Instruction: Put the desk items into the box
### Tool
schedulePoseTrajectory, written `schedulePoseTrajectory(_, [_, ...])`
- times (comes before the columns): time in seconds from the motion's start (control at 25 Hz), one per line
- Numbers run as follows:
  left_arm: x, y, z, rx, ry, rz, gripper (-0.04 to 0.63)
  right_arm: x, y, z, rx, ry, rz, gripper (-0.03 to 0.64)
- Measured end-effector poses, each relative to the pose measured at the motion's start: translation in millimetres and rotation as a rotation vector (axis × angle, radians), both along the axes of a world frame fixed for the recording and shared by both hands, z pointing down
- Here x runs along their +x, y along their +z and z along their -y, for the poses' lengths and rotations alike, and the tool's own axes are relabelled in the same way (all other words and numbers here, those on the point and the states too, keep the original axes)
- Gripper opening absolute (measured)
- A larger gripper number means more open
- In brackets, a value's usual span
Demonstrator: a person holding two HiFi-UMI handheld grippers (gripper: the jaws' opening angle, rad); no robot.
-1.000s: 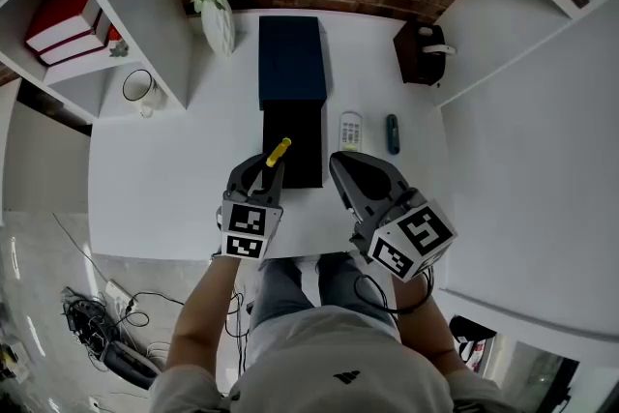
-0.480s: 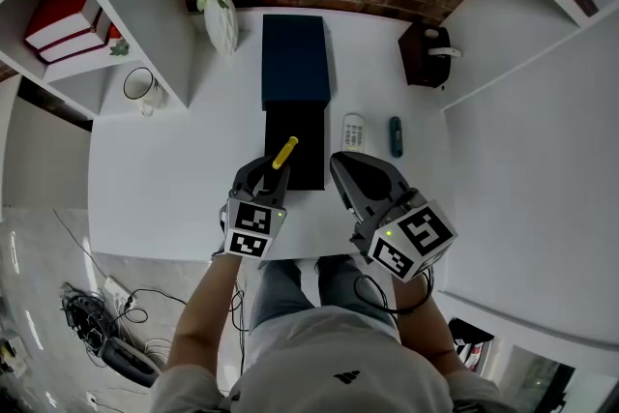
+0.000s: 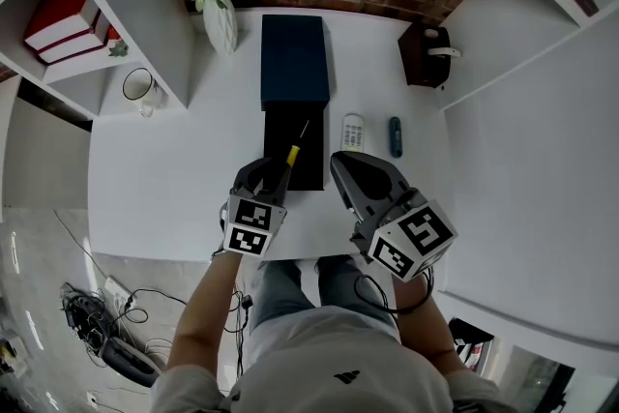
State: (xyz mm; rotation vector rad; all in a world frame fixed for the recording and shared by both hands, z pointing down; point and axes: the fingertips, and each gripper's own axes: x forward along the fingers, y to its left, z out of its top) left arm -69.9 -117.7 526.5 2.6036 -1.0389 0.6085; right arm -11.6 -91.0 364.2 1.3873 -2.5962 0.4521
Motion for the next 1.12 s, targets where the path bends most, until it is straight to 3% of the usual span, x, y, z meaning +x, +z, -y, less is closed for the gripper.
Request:
schedulePoseTrajectory(0.2, [0, -3, 0, 0.006, -0.006, -0.005, 0.086, 1, -1, -1, 0.005, 0.003, 0.001, 0.009])
schedulePoseTrajectory(0.44, [-5, -19, -1, 0.042, -0.026, -0.016, 0.013, -1, -4, -3, 0.014, 0.003, 0.007, 0.009])
schedulePoseTrajectory(0.76, [-2, -66, -4, 0.108, -0.036, -0.093, 0.011, 2, -10, -11, 0.029, 0.010, 0.022, 0.009])
schedulePoseTrajectory(1.12, [22, -130, -24, 0.191, 0.024, -0.167, 0.011, 18, -22, -18, 0.064, 0.027, 0.047, 0.009])
